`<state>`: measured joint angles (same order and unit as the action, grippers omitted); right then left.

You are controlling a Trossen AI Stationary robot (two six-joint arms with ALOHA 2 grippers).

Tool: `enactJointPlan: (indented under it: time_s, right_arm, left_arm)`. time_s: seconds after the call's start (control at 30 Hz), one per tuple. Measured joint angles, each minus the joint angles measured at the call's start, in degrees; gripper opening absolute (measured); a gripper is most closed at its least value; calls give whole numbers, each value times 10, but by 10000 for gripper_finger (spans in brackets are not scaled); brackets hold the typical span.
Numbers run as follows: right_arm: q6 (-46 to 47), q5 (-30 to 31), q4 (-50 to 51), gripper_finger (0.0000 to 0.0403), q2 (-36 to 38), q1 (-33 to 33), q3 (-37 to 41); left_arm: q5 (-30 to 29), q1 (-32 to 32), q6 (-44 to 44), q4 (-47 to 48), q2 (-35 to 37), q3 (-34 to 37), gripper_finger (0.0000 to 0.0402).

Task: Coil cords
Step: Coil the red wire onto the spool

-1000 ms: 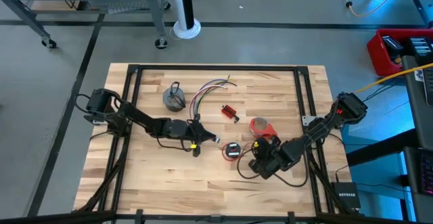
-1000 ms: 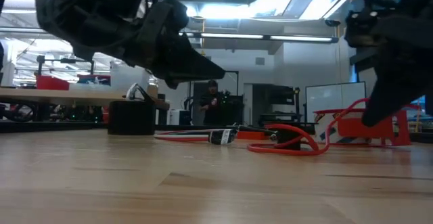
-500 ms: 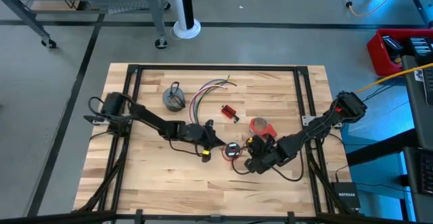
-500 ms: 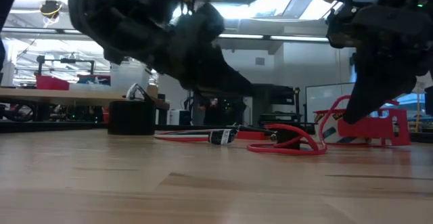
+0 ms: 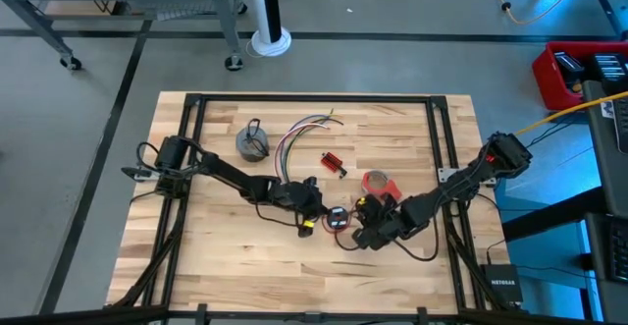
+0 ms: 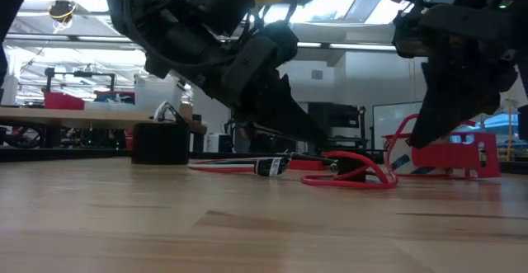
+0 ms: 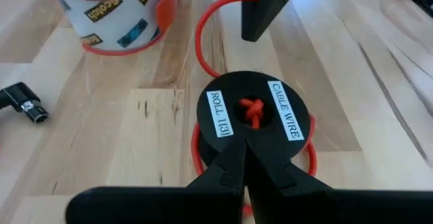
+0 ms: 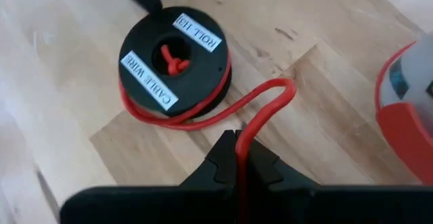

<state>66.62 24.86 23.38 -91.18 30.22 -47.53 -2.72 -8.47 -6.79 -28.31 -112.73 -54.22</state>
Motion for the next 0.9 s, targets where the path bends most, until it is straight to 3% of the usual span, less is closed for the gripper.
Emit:
enactJointPlan:
  time_s: [0.37,0.9]
  right_arm:
    - [-8,-1,-38,1,0,-54,0]
    - [-37,-62,-145,1,0,-121,0]
  left_arm:
    - [0,0,-3,12,0,-2,0]
    - [16,0,-22,30,-3,-4,0]
